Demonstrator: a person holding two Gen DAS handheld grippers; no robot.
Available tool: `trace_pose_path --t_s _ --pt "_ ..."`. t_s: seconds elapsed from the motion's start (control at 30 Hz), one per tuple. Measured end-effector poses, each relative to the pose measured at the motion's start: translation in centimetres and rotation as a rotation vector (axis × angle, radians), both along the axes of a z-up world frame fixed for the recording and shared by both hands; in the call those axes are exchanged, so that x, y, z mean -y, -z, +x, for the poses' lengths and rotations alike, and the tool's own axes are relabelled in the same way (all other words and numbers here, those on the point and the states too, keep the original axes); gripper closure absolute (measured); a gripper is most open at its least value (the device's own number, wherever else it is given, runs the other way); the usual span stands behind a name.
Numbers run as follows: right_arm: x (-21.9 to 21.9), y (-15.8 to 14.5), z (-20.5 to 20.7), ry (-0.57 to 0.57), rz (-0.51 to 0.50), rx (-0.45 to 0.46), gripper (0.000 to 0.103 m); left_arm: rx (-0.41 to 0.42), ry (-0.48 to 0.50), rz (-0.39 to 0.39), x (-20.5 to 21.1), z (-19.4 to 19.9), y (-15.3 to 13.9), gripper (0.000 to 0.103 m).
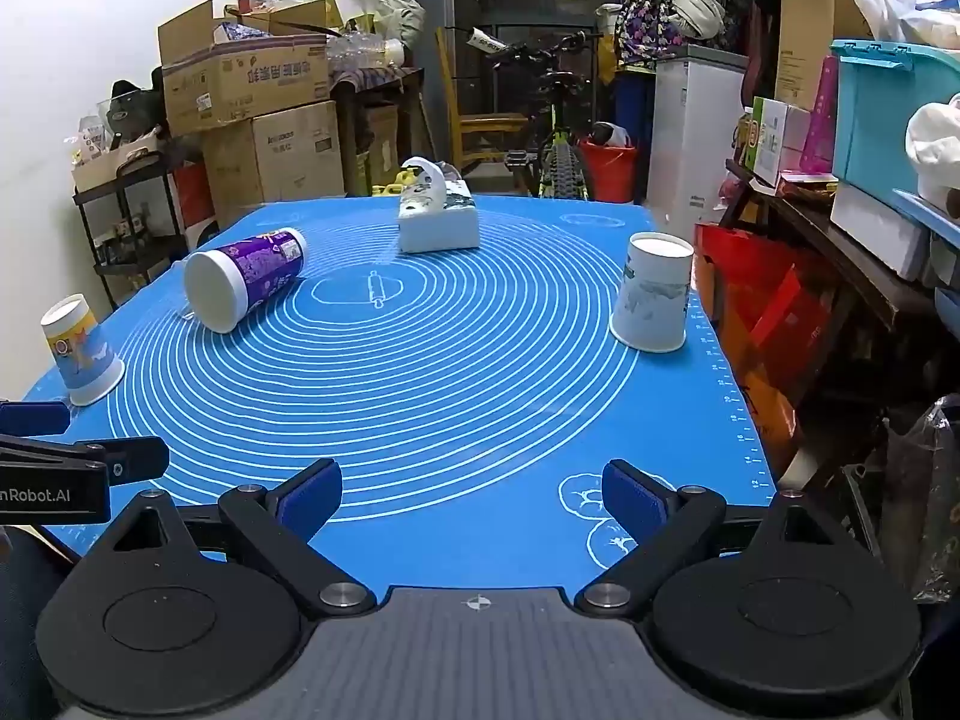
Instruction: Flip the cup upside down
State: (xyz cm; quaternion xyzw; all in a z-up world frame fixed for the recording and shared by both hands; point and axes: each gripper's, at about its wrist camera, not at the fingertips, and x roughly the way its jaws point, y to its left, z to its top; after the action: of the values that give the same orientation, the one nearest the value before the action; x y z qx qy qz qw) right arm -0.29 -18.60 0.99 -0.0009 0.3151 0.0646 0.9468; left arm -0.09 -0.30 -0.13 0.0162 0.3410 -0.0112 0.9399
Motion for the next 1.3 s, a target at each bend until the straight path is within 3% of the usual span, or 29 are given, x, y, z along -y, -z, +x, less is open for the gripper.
trace_pose_path --t_s 1.3 --pt "0.07 0.15 -0.1 0.009 0.003 0.008 0.009 0.009 0.012 0.01 0.77 -0.19 -0.4 0.01"
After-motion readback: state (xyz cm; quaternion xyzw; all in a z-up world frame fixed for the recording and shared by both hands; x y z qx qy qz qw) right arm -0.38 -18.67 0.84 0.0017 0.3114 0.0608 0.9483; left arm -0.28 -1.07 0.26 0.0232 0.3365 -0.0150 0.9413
